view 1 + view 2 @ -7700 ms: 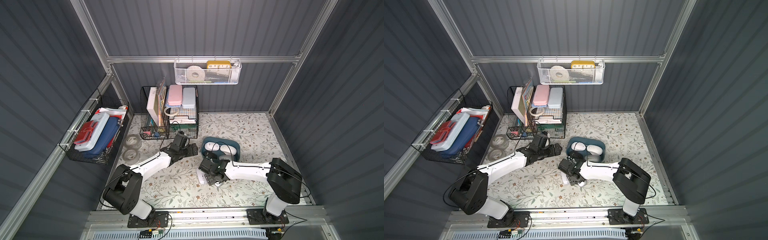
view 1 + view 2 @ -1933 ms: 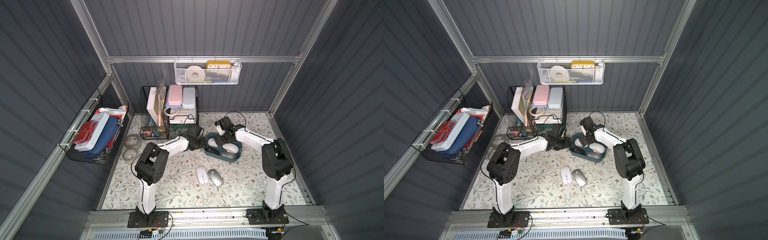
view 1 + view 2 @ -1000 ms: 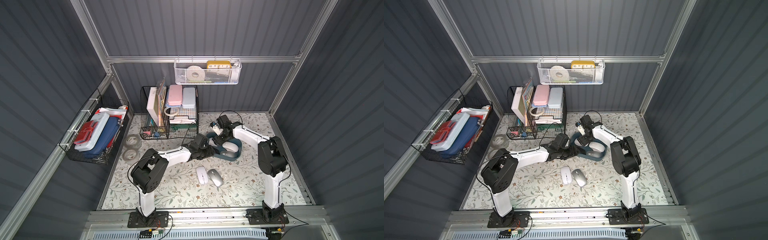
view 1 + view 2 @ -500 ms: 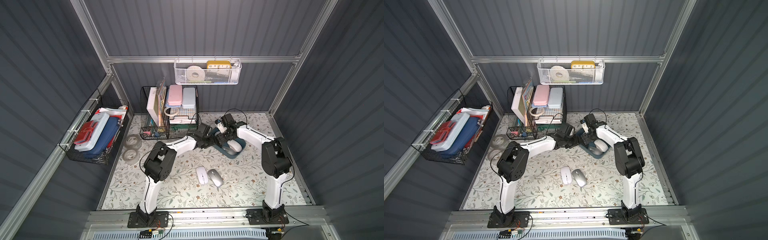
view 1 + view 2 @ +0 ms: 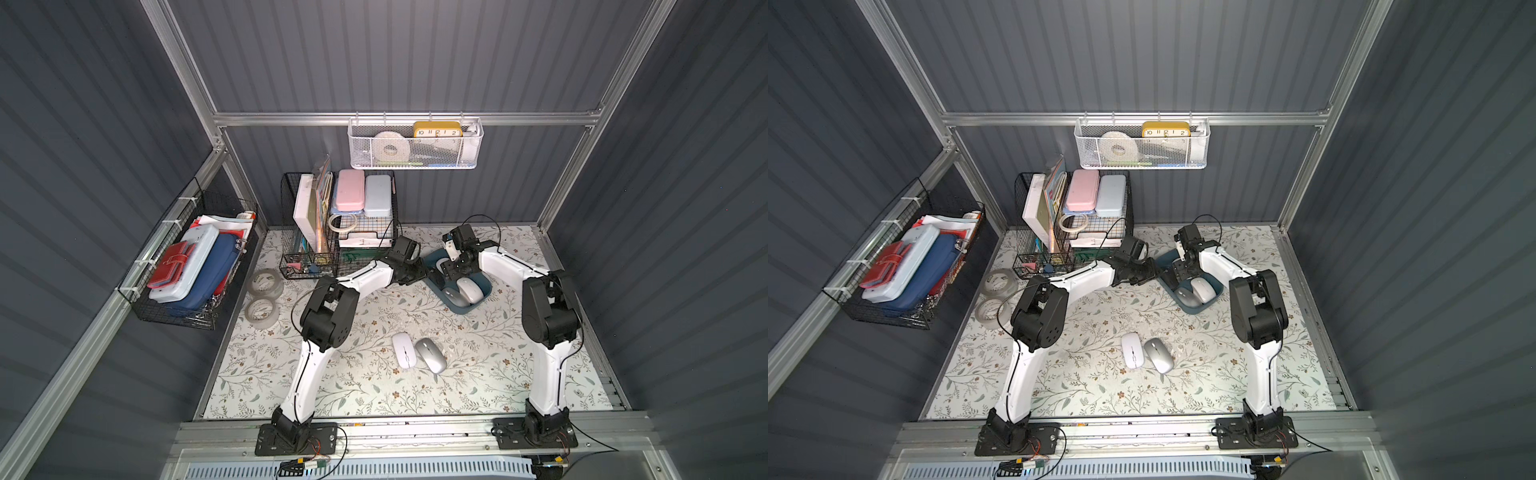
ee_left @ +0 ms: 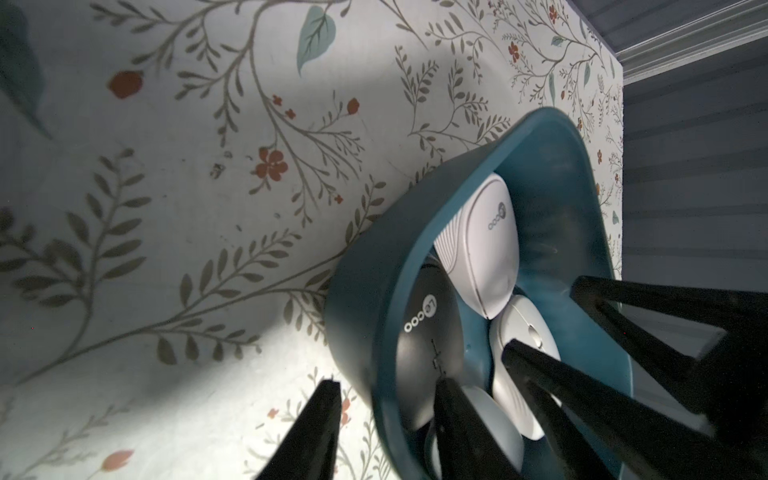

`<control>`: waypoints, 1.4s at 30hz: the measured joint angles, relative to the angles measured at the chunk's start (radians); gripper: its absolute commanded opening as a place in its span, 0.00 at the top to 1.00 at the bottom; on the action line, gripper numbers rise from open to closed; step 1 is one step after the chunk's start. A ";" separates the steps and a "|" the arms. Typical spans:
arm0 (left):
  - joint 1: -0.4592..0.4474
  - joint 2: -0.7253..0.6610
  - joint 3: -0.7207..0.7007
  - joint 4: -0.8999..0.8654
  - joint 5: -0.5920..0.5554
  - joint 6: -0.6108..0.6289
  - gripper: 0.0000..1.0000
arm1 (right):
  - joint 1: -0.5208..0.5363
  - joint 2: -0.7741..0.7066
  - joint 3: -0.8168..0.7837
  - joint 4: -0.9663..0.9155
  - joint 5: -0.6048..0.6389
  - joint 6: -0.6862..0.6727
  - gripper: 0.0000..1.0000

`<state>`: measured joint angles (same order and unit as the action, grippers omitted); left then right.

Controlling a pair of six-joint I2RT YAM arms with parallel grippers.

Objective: Take out the mouse from the storage box
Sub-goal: Adjust the storage box at the center of the board, then pick up the mouse from the storage box.

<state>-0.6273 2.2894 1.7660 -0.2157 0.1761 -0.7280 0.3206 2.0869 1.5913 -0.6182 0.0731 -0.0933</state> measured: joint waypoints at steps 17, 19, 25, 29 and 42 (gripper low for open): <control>-0.039 -0.309 -0.409 0.129 -0.066 -0.013 0.52 | 0.118 0.103 0.114 0.000 -0.077 0.029 0.27; -0.039 -0.317 -0.425 0.135 -0.072 -0.015 0.52 | 0.130 0.107 0.114 0.000 -0.068 0.036 0.27; -0.039 -0.328 -0.467 0.141 -0.085 -0.019 0.51 | 0.153 0.108 0.114 0.004 -0.030 0.064 0.34; -0.039 -0.330 -0.475 0.140 -0.093 -0.019 0.50 | 0.164 0.109 0.111 0.006 -0.001 0.085 0.40; -0.034 -0.363 -0.500 0.122 -0.128 -0.020 0.48 | 0.219 0.082 0.072 -0.004 0.040 0.187 0.40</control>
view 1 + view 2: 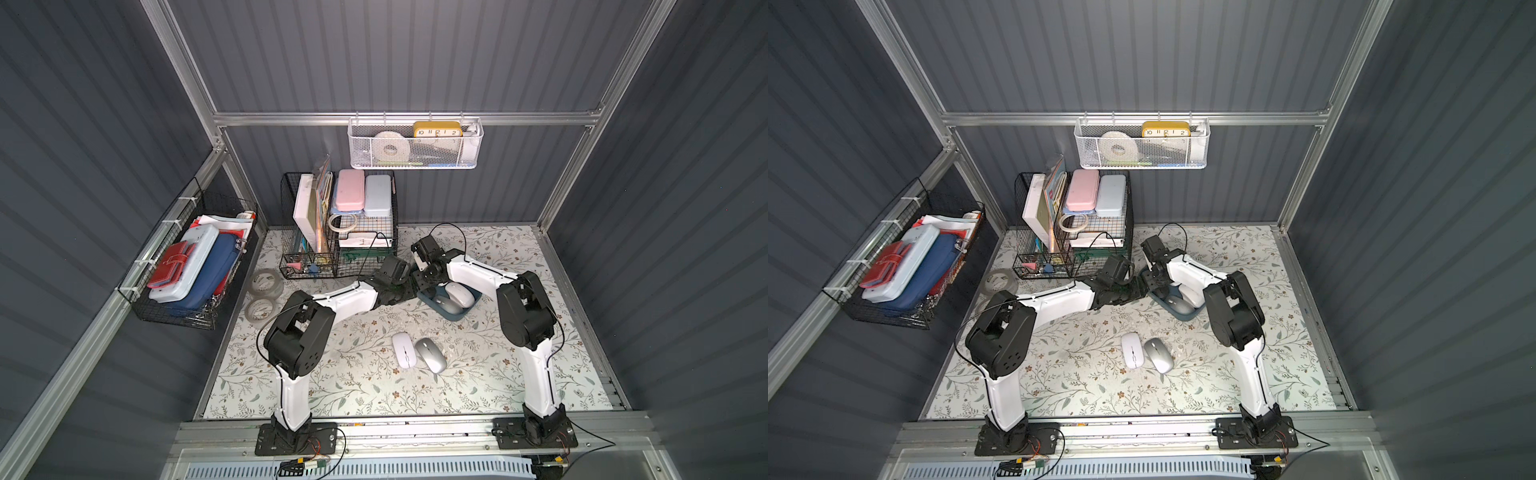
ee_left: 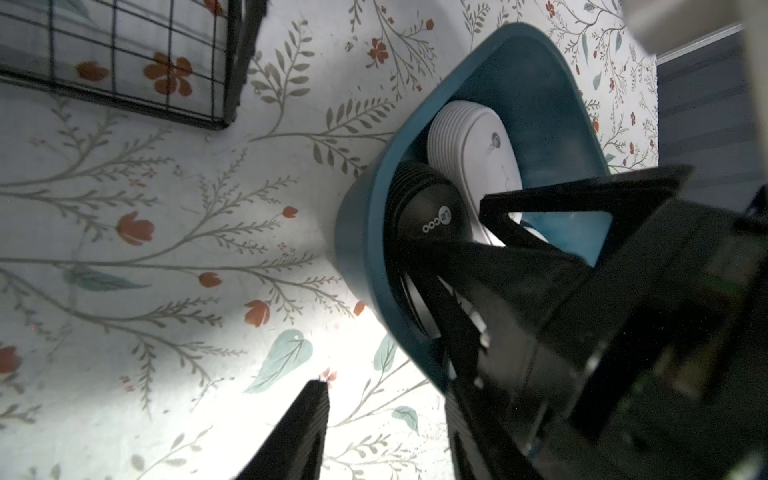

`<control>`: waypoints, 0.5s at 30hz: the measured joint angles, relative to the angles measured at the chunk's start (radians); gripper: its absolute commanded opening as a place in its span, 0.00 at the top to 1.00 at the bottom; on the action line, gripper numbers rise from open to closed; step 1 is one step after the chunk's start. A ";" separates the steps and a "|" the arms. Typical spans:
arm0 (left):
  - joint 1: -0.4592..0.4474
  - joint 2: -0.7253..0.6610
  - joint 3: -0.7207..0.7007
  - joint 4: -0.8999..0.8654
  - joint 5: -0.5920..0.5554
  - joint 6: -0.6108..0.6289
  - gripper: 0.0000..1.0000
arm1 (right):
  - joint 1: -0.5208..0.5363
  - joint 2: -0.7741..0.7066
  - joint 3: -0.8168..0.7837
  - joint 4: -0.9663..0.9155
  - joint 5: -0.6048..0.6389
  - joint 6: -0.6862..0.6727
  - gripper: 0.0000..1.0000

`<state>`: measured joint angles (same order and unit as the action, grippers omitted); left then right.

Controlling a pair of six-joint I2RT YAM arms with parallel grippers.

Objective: Take out the mouse from the storage box
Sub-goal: Pick up the mouse from the storage box.

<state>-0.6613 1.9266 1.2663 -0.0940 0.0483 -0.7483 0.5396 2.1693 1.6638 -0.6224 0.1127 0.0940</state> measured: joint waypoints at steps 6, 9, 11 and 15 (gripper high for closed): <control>0.000 -0.015 -0.013 0.002 -0.013 -0.001 0.49 | -0.010 -0.003 -0.019 0.010 -0.068 0.071 0.39; 0.000 -0.019 -0.022 0.004 -0.020 -0.003 0.51 | -0.014 -0.019 -0.054 0.041 -0.114 0.093 0.39; 0.000 -0.023 -0.029 0.008 -0.023 -0.005 0.53 | -0.014 -0.021 -0.059 0.047 -0.123 0.100 0.38; 0.000 -0.026 -0.032 0.011 -0.025 -0.007 0.56 | -0.014 -0.019 -0.058 0.046 -0.117 0.101 0.36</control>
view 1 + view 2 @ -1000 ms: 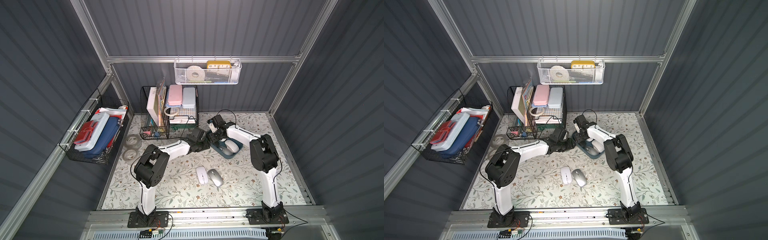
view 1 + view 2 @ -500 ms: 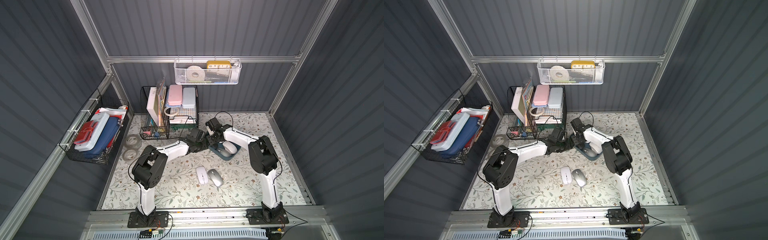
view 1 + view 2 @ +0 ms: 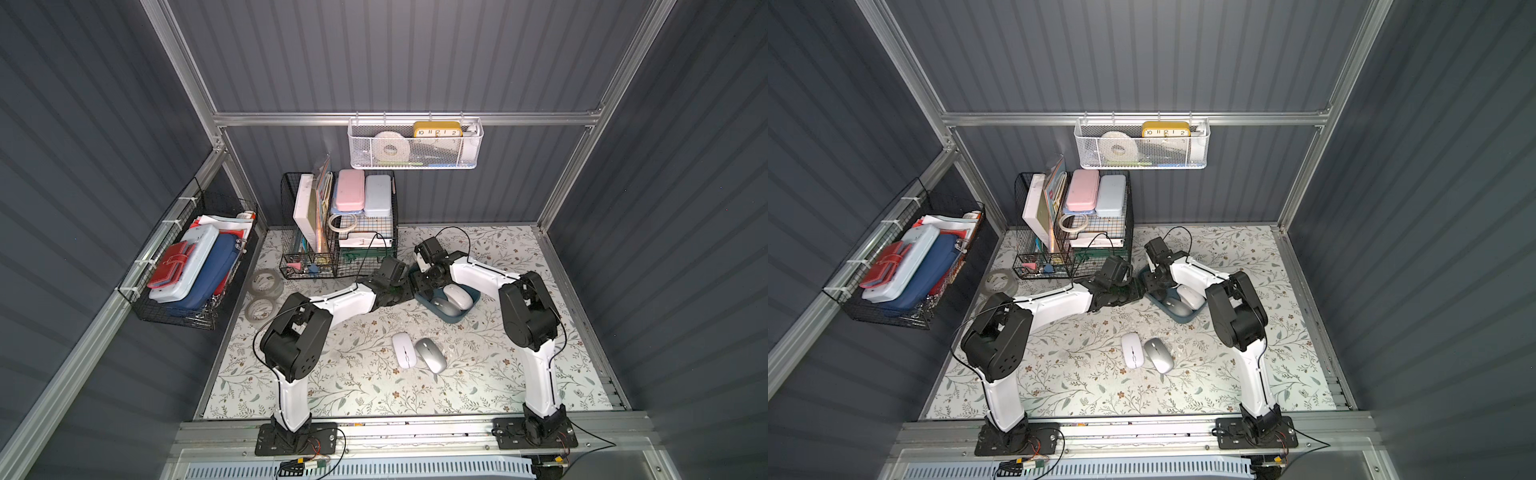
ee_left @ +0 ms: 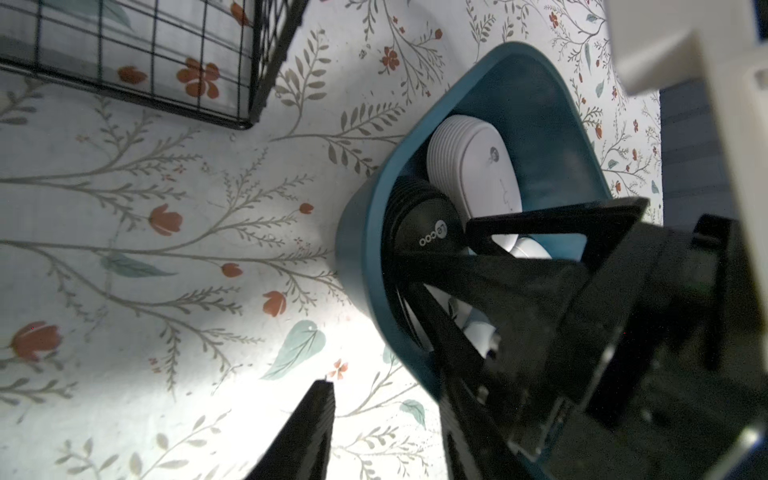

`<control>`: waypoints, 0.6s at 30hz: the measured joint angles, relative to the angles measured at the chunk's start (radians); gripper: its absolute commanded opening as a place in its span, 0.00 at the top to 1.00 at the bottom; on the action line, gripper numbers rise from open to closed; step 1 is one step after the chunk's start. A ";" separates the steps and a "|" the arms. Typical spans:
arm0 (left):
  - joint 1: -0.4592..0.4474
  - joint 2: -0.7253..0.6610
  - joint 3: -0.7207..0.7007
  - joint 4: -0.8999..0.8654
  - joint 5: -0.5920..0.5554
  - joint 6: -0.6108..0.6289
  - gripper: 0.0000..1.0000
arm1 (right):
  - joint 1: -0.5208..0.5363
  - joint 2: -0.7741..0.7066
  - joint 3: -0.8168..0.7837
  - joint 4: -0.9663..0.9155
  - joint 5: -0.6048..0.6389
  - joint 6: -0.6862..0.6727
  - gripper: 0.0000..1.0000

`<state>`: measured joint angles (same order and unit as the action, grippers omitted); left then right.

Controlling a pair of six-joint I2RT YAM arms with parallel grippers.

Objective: Take out the mouse from the storage box
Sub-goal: Pick up the mouse from the storage box.

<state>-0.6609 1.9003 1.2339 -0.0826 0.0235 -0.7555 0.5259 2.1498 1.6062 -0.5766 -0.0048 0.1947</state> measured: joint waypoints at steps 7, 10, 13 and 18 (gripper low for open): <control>0.004 -0.002 -0.007 0.004 -0.001 -0.003 0.57 | 0.002 0.006 0.002 -0.008 0.019 0.000 0.30; 0.007 -0.002 -0.008 0.004 0.002 -0.003 0.57 | 0.008 0.013 0.015 -0.018 0.039 0.000 0.30; 0.007 -0.003 -0.011 0.005 0.001 -0.004 0.56 | 0.014 0.024 0.032 -0.029 0.053 0.000 0.33; 0.013 -0.008 -0.019 0.011 0.000 -0.007 0.56 | 0.023 0.041 0.059 -0.042 0.070 0.002 0.40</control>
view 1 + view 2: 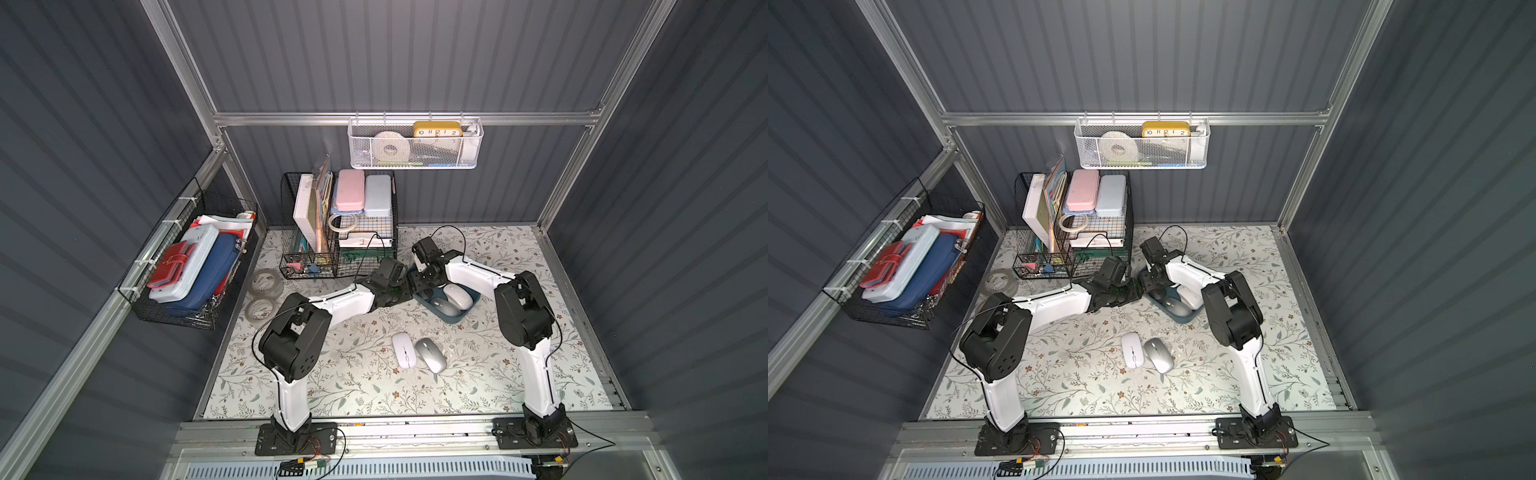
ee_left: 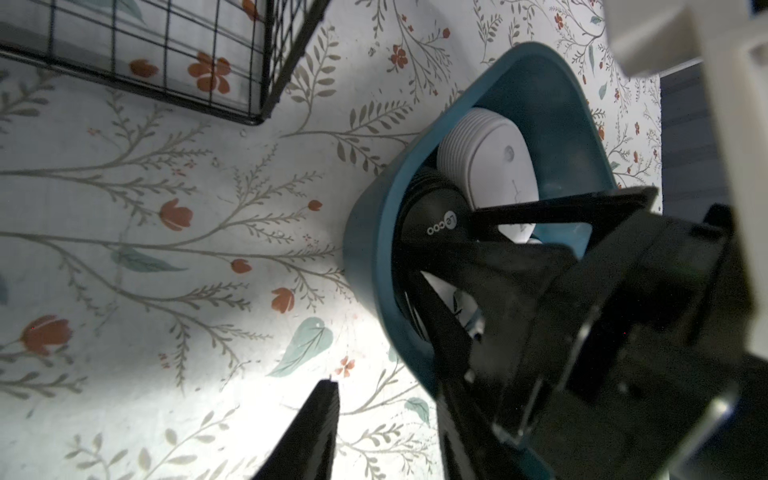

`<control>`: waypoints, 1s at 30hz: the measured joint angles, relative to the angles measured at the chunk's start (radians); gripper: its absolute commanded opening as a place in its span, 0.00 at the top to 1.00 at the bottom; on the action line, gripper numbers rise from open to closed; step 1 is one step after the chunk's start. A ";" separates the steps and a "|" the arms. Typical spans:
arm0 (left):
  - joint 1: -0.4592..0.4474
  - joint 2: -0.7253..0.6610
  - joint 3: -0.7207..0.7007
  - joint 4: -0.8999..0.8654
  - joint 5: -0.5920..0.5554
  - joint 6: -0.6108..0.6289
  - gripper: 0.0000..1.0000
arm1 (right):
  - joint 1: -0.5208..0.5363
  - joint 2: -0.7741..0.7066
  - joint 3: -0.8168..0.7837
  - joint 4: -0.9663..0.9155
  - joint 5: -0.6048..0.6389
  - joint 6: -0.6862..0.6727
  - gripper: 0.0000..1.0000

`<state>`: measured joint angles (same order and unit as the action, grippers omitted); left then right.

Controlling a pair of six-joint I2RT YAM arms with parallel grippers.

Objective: Take out the mouse from the storage box
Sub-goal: Pick up the mouse from the storage box.

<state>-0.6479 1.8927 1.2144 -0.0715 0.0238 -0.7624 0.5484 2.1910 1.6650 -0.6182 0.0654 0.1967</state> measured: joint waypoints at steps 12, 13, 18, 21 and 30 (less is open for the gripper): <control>0.015 -0.010 -0.027 0.002 -0.010 0.000 0.56 | -0.005 -0.014 -0.019 0.012 -0.058 0.068 0.39; 0.015 -0.011 -0.029 0.000 -0.011 0.000 0.56 | -0.005 -0.014 -0.020 0.014 -0.063 0.069 0.38; 0.015 -0.011 -0.033 -0.001 -0.010 0.000 0.56 | -0.003 -0.004 -0.009 0.004 -0.058 0.071 0.40; 0.016 -0.012 -0.033 0.002 -0.010 0.000 0.56 | -0.003 -0.025 -0.042 0.034 -0.051 0.079 0.45; 0.018 -0.013 -0.033 -0.002 -0.010 0.000 0.55 | -0.002 -0.051 -0.064 0.033 -0.074 0.079 0.56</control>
<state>-0.6300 1.8797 1.1816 -0.0738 0.0135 -0.7628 0.5461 2.1399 1.6012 -0.5850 -0.0086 0.2752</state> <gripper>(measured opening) 0.444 0.436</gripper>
